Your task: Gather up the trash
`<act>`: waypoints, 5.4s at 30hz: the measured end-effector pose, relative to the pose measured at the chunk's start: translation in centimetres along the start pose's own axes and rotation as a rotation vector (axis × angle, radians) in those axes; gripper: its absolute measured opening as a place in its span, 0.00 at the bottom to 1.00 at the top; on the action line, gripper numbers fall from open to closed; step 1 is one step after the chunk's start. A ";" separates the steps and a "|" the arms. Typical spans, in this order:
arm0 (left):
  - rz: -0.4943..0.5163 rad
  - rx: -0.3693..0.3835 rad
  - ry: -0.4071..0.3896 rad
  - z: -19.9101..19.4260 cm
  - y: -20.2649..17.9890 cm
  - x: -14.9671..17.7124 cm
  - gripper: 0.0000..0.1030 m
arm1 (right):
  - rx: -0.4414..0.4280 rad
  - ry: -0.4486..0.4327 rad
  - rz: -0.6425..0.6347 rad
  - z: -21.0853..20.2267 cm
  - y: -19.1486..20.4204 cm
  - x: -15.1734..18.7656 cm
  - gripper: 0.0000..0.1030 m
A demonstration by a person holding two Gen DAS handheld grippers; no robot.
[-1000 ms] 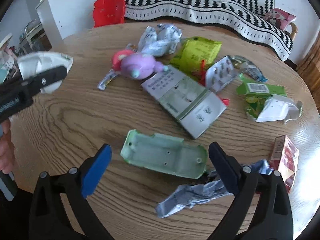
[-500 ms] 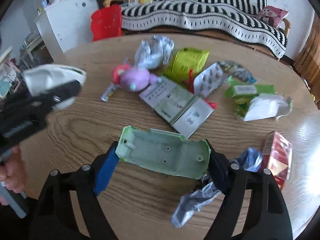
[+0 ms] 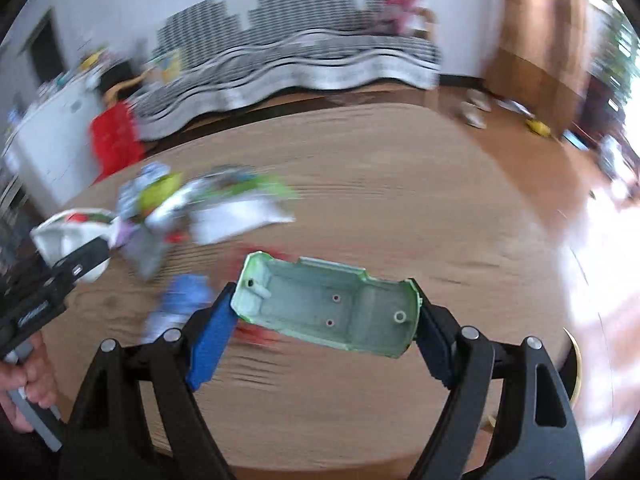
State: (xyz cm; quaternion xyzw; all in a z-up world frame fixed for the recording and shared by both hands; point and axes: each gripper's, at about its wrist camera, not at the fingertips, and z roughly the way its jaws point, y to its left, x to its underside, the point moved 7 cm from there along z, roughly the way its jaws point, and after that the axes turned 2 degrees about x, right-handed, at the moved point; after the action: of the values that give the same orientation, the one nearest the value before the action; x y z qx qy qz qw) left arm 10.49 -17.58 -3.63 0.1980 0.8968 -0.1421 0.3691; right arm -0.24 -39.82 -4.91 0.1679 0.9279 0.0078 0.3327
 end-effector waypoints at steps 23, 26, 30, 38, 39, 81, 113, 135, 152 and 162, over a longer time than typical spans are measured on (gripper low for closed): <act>0.299 0.393 0.127 8.6 -34.1 6.3 0.60 | 0.210 0.288 0.494 1.4 -34.0 16.6 0.77; 0.298 0.398 0.137 9.2 -34.8 6.4 0.60 | 0.216 0.298 0.499 2.0 -33.6 16.7 0.77; 0.299 0.405 0.143 9.7 -35.6 6.4 0.60 | 0.212 0.278 0.513 1.9 -33.7 16.0 0.77; 0.294 0.425 0.161 10.2 -36.6 7.1 0.60 | 0.206 0.243 0.554 1.2 -34.1 15.6 0.84; 0.295 0.426 0.163 10.3 -36.9 7.2 0.60 | 0.207 0.237 0.566 0.9 -34.4 15.7 0.84; 0.240 0.276 0.060 4.5 -21.2 2.1 0.90 | 0.083 0.063 0.275 -1.4 -14.3 4.2 0.88; -0.065 -0.228 0.068 6.5 19.0 1.1 0.58 | -0.208 0.142 -0.285 6.6 22.7 2.6 0.88; -0.105 -0.210 -0.008 -1.8 16.5 -0.1 0.53 | -0.183 0.221 -0.376 6.9 25.1 6.3 0.22; 0.017 0.002 -0.004 1.4 0.0 -2.1 0.53 | -0.020 0.068 0.003 0.9 -0.3 0.9 0.22; 0.177 0.230 0.035 4.6 -18.8 0.3 0.53 | 0.190 0.113 0.289 -0.4 -22.7 7.5 0.22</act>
State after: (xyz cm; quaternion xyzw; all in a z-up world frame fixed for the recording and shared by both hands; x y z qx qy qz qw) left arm 4.41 -35.96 -5.01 0.3195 0.8600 -0.2073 0.3396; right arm -12.89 -58.80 -12.06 0.3292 0.9081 -0.0228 0.2579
